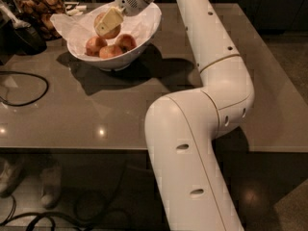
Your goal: Pick apple from white bowl
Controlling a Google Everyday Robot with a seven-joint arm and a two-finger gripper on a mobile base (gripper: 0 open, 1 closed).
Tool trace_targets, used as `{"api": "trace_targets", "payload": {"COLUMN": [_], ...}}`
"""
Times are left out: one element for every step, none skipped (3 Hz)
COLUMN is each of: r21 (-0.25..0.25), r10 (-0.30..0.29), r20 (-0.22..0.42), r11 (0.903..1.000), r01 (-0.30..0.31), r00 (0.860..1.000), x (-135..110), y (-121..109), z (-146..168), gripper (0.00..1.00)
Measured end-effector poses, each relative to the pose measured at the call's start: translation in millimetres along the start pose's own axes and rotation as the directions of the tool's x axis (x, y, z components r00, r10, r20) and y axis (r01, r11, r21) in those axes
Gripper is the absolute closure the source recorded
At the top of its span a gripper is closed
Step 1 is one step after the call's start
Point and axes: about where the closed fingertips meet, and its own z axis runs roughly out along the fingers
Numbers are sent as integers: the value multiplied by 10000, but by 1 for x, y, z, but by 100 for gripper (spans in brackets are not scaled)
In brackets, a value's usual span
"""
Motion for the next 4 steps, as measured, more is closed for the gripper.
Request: {"api": "trace_targets", "payload": {"r21": [-28, -38, -106, -275], "r10": [83, 127, 177, 522], "r20": [294, 587, 920, 1118], "r11": [10000, 9999, 9998, 9984], "r01": [-83, -125, -168, -494], "r00": [9995, 9982, 9956, 9924], "x": [-17, -34, -46, -53], "y": [10, 20, 30, 44], "z": [-14, -32, -47, -67], "gripper": [100, 100, 100, 100]}}
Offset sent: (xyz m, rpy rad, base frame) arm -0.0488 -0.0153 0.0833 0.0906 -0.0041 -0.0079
